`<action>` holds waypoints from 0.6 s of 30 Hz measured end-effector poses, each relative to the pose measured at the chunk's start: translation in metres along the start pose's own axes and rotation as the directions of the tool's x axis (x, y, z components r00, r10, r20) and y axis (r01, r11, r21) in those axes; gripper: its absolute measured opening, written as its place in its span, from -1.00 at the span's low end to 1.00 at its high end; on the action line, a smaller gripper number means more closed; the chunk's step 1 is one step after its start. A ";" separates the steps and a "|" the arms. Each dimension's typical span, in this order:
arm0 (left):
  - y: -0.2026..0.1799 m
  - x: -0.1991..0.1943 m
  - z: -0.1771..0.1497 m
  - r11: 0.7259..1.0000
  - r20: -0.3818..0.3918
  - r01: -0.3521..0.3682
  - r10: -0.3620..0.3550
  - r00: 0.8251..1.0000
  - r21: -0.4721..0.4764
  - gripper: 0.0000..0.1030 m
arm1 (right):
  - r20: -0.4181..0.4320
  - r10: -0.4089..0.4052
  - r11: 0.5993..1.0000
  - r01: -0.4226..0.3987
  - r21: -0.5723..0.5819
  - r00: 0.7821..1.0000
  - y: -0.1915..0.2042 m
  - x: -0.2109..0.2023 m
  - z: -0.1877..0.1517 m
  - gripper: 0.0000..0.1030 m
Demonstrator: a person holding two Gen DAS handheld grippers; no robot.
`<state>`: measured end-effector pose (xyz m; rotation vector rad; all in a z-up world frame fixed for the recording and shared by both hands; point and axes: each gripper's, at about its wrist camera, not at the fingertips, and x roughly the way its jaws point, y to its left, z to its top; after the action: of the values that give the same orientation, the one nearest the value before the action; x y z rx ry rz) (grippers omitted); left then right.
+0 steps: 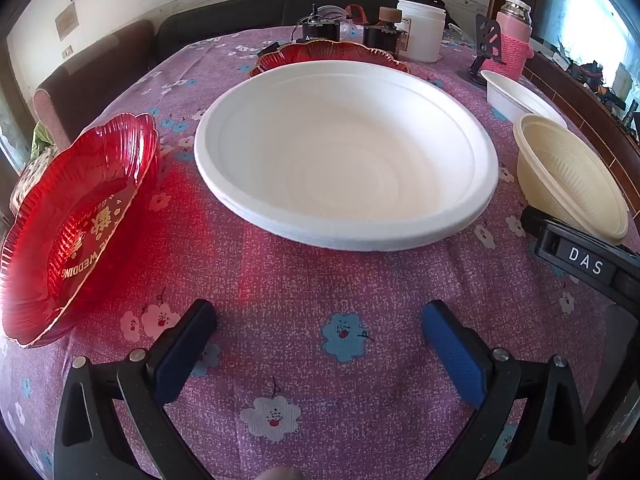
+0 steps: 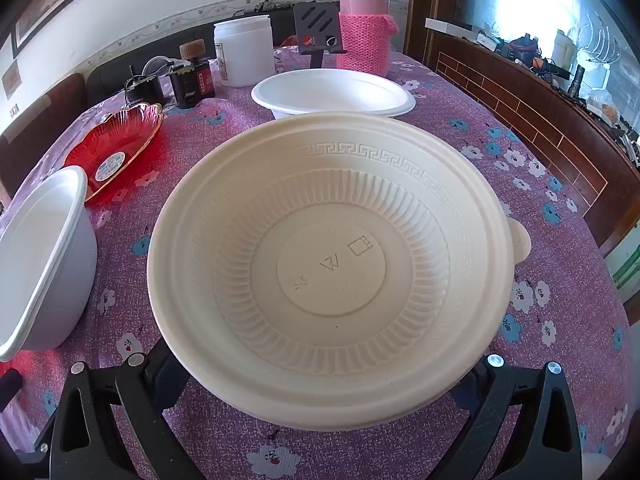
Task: Organize plates and bowls
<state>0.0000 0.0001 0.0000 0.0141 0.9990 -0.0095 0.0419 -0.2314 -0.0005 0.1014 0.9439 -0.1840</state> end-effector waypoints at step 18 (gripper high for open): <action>0.000 -0.004 -0.004 1.000 0.002 -0.015 0.015 1.000 -0.019 1.00 | -0.001 -0.002 1.000 0.002 -0.001 1.000 0.000 0.000 0.000 0.98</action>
<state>-0.0052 0.0001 0.0015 0.0037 0.9967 0.0137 0.0421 -0.2311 -0.0005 0.0996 0.9454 -0.1849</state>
